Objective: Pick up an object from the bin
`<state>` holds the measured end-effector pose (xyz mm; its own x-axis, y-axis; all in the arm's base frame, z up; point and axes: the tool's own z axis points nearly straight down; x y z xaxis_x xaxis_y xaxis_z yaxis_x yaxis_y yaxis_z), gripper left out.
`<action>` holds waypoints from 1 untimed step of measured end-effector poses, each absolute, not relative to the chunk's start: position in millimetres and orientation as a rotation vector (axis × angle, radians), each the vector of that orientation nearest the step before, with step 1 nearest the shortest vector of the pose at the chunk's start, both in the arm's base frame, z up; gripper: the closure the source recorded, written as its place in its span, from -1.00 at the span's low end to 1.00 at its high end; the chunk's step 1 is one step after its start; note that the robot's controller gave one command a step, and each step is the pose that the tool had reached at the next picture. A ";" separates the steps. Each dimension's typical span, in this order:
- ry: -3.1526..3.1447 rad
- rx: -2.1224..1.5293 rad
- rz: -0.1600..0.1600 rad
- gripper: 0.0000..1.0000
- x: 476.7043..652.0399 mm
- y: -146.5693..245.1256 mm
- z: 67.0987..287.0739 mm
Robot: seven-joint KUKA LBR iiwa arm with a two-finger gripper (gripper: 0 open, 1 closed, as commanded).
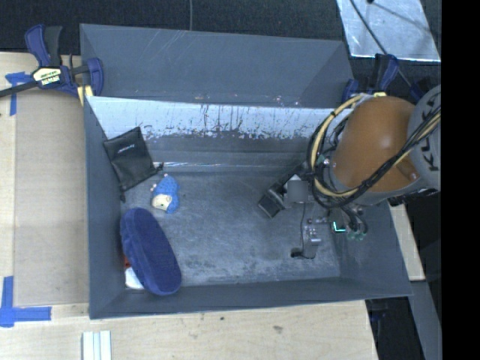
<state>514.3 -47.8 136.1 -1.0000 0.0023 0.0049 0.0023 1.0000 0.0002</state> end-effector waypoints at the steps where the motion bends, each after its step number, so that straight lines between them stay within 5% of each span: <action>1: -3.160 -0.163 -0.001 -1.00 580.4 -48.1 93.2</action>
Offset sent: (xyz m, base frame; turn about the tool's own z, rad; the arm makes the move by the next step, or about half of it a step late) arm 0.0735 -0.0007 -0.0661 0.1114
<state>580.4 -48.1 93.2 -0.9945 0.1027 -0.0222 0.1027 0.9947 0.0017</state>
